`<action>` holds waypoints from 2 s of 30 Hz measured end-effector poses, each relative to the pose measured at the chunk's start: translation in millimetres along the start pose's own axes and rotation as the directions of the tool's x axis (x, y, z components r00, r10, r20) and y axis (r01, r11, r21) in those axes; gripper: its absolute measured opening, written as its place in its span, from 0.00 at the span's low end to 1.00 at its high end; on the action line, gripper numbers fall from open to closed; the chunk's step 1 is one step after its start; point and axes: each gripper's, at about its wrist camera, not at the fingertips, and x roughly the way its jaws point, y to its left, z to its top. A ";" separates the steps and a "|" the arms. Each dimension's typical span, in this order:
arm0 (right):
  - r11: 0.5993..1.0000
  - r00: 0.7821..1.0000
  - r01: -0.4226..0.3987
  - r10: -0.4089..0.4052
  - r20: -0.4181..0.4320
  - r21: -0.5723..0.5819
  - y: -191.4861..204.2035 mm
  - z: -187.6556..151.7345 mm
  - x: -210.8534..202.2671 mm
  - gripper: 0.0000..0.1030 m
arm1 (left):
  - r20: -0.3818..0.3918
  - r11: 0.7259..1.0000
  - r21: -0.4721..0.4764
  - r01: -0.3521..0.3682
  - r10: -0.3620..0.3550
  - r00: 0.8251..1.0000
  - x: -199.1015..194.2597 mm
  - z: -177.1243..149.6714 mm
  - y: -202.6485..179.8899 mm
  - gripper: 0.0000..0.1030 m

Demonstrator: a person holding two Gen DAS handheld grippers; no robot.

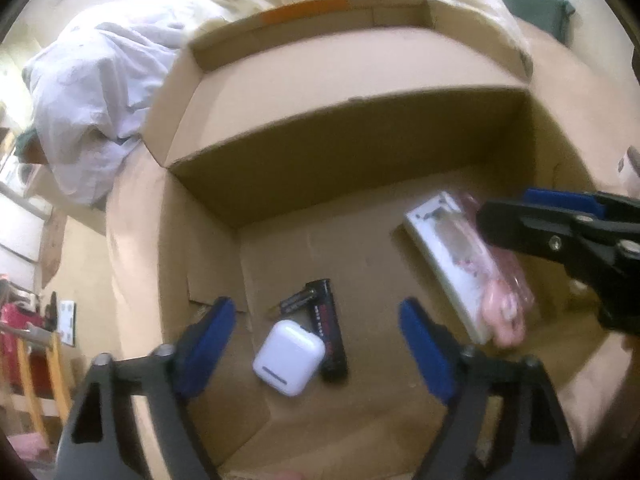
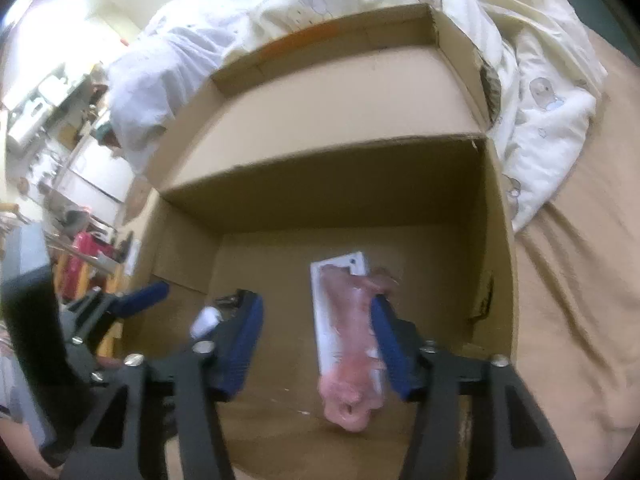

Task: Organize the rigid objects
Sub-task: 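Carry the battery and claw clip into the box and open both tools, then withdraw both tools from the box toward the remaining items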

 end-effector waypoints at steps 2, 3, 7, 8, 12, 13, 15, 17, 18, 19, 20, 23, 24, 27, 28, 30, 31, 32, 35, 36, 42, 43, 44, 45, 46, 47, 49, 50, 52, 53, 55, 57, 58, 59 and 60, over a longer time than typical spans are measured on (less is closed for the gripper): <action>1.000 1.000 -0.018 0.018 0.019 -0.004 2.7 2.0 -3.7 0.71 | 0.018 1.000 -0.010 -0.004 0.005 1.000 -3.0 0.7 1.2 0.87; 1.000 0.999 -0.025 0.025 0.034 -0.006 3.9 2.8 -6.4 0.74 | 0.024 1.000 -0.019 0.001 -0.001 1.000 -4.7 1.4 2.6 0.94; 1.000 0.994 -0.020 0.021 0.103 -0.002 5.6 7.3 -17.8 0.98 | 0.043 0.998 -0.052 0.033 -0.030 0.999 -11.5 4.0 5.7 0.99; 1.000 0.992 -0.031 0.030 0.119 0.003 4.7 8.2 -21.0 1.00 | 0.047 0.997 -0.061 0.038 -0.035 0.998 -13.1 4.9 6.5 0.99; 0.997 0.981 -0.077 0.072 0.179 0.021 2.7 12.0 -30.4 1.00 | 0.058 0.993 -0.108 0.052 -0.046 0.997 -16.7 7.7 12.6 0.99; 0.997 0.979 -0.077 0.071 0.191 0.024 2.0 11.7 -32.0 1.00 | 0.060 0.990 -0.127 0.056 -0.048 0.997 -16.7 7.8 15.3 0.99; 0.997 0.976 -0.070 0.063 0.208 0.027 1.2 12.0 -34.0 1.00 | 0.056 0.984 -0.162 0.079 -0.071 0.996 -16.4 8.4 20.5 0.99; 0.998 0.976 -0.059 0.052 0.210 0.026 0.8 13.5 -34.8 1.00 | 0.051 0.978 -0.190 0.092 -0.084 0.995 -16.1 9.4 25.8 0.99; 0.998 0.977 -0.056 0.050 0.208 0.025 0.8 14.1 -34.4 1.00 | 0.047 0.976 -0.197 0.090 -0.083 0.995 -15.8 9.4 27.5 0.99; 0.998 0.976 -0.058 0.051 0.212 0.025 -0.2 13.1 -35.5 1.00 | 0.045 0.976 -0.199 0.086 -0.078 0.996 -16.3 8.6 28.3 0.99; 0.998 0.974 -0.059 0.052 0.220 0.026 -1.3 12.9 -37.6 1.00 | 0.043 0.977 -0.200 0.078 -0.071 0.997 -16.5 8.0 28.7 0.99; 0.998 0.970 -0.052 0.046 0.238 0.020 -1.2 12.8 -41.7 1.00 | 0.040 0.975 -0.207 0.075 -0.068 0.997 -19.4 6.2 31.3 0.99; 0.999 0.970 -0.050 0.043 0.241 0.021 -1.3 13.1 -42.9 1.00 | 0.040 0.974 -0.211 0.079 -0.072 0.997 -20.8 6.1 32.2 0.99; 0.998 0.968 -0.058 0.048 0.245 0.032 -1.5 13.2 -47.1 1.00 | 0.030 0.971 -0.220 0.093 -0.089 0.996 -26.2 8.5 35.3 0.99; 0.998 0.967 -0.063 0.053 0.249 0.032 -1.1 13.3 -49.4 1.00 | 0.033 0.969 -0.227 0.098 -0.093 0.995 -30.3 9.9 37.6 0.99; 0.998 0.963 -0.054 0.043 0.267 0.036 0.0 14.0 -56.6 1.00 | 0.043 0.966 -0.240 0.096 -0.088 0.995 -39.9 11.2 42.5 0.99; 0.998 0.960 -0.054 0.042 0.278 0.034 0.8 14.3 -61.0 1.00 | 0.047 0.964 -0.247 0.098 -0.089 0.995 -45.8 11.2 45.4 0.99; 0.998 0.958 -0.053 0.042 0.284 0.030 2.0 14.0 -64.7 1.00 | 0.049 0.963 -0.252 0.101 -0.091 0.995 -50.5 10.7 47.4 0.99; 1.000 0.959 -0.024 0.022 0.283 0.005 7.2 8.5 -73.1 1.00 | 0.060 0.962 -0.256 0.095 -0.082 0.995 -66.1 5.6 53.6 0.99; 1.000 0.961 -0.014 0.013 0.276 0.001 8.4 5.0 -75.1 1.00 | 0.061 0.963 -0.256 0.089 -0.076 0.995 -70.6 2.6 55.4 0.99; 1.000 0.969 -0.021 0.015 0.245 0.020 13.9 -15.5 -89.1 1.00 | 0.018 0.945 -0.312 0.102 -0.102 0.995 -84.8 -26.9 67.5 0.99; 1.000 0.970 -0.020 0.014 0.241 0.021 15.0 -19.7 -92.0 1.00 | 0.010 0.939 -0.326 0.110 -0.113 0.994 -86.0 -32.6 68.5 0.99; 1.000 0.971 -0.019 0.014 0.238 0.021 16.0 -24.3 -95.1 1.00 | 0.000 0.931 -0.344 0.120 -0.128 0.992 -87.2 -38.7 70.2 0.99; 1.000 0.972 -0.017 0.011 0.234 0.022 16.8 -28.2 -97.4 1.00 | -0.014 0.921 -0.366 0.132 -0.147 0.989 -88.1 -46.8 72.4 0.99; 1.000 0.974 -0.013 0.008 0.227 0.022 17.8 -33.4 -100.0 1.00 | -0.022 0.916 -0.377 0.134 -0.153 0.988 -89.1 -52.6 72.8 0.99; 1.000 0.975 -0.011 0.006 0.222 0.021 18.8 -37.5 -102.2 1.00 | -0.030 0.914 -0.385 0.131 -0.154 0.988 -89.8 -57.9 72.8 0.99; 1.000 0.978 0.005 -0.009 0.209 0.018 21.4 -45.4 -105.6 1.00 | -0.046 0.913 -0.389 0.123 -0.153 0.987 -90.6 -70.9 72.0 0.99; 1.000 0.979 0.012 -0.015 0.203 0.016 22.4 -49.7 -107.4 1.00 | -0.052 0.914 -0.386 0.120 -0.152 0.987 -90.5 -74.2 70.8 0.99; 1.000 0.981 0.012 -0.015 0.192 0.017 23.3 -59.4 -110.2 1.00 | -0.065 0.916 -0.384 0.115 -0.151 0.986 -88.6 -83.8 69.8 0.99; 1.000 0.983 0.013 -0.016 0.185 0.017 23.2 -64.0 -110.5 1.00 | -0.067 0.916 -0.384 0.113 -0.149 0.987 -87.4 -88.6 70.0 0.99; 1.000 0.986 0.017 -0.020 0.167 0.022 21.6 -74.5 -109.2 1.00 | -0.070 0.922 -0.376 0.094 -0.130 0.989 -83.6 -95.6 69.3 0.99; 0.999 0.989 0.021 -0.027 0.146 0.036 16.3 -83.8 -104.5 1.00 | -0.080 0.932 -0.358 0.060 -0.095 0.992 -77.0 -101.7 68.1 0.99; 0.999 0.990 0.022 -0.028 0.136 0.046 12.8 -88.7 -101.3 1.00 | -0.093 0.936 -0.351 0.043 -0.080 0.992 -72.5 -104.1 68.6 0.99; 0.998 0.992 0.023 -0.030 0.123 0.058 8.5 -94.3 -96.7 1.00 | -0.116 0.937 -0.349 0.028 -0.073 0.991 -67.3 -106.4 68.8 0.99; 0.996 0.995 0.031 -0.039 0.096 0.078 2.8 -99.3 -90.0 1.00 | -0.129 0.936 -0.352 0.031 -0.082 0.988 -63.8 -107.5 69.7 0.99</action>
